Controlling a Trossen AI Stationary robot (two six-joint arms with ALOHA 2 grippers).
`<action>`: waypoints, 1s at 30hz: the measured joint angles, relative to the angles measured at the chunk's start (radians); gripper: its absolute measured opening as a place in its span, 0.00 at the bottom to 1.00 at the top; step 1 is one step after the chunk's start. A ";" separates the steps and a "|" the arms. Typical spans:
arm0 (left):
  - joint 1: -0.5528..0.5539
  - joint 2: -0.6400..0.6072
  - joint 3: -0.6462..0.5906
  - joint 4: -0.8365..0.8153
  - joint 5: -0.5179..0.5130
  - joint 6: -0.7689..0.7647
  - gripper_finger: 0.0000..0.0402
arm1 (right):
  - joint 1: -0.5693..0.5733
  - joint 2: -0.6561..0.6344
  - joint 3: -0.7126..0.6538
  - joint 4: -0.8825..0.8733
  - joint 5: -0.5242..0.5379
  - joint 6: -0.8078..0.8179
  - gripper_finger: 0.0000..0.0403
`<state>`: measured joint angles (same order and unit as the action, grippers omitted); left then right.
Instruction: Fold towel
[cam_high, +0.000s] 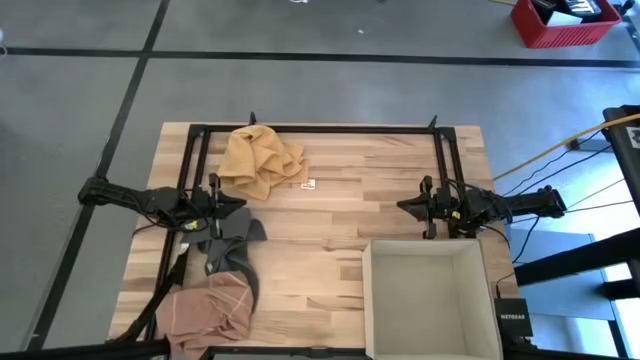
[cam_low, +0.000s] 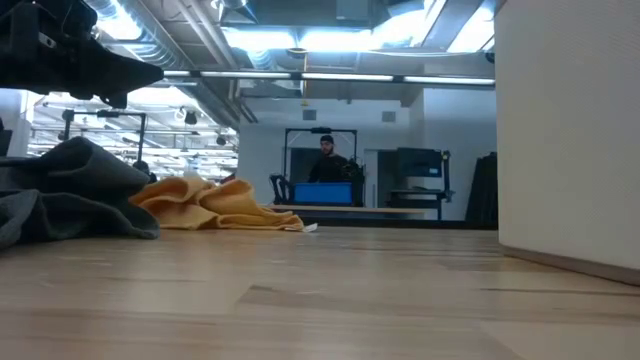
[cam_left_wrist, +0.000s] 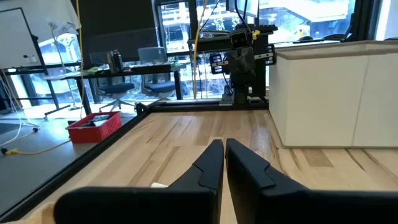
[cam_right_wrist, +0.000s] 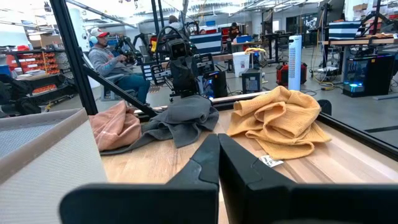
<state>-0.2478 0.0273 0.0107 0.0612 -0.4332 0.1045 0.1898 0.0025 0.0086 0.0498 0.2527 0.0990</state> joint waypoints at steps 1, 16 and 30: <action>0.000 0.000 0.000 0.000 0.000 0.000 0.03 | 0.000 0.000 0.000 0.000 0.000 0.000 0.01; 0.000 0.000 0.000 0.000 0.000 0.000 0.03 | 0.000 0.000 0.000 0.000 0.000 0.000 0.01; 0.000 0.000 0.000 0.139 0.005 0.117 0.03 | 0.000 0.000 0.000 0.021 0.000 0.004 0.01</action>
<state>-0.2478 0.0269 0.0107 0.1999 -0.4286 0.2215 0.1898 0.0021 0.0083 0.0709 0.2526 0.1029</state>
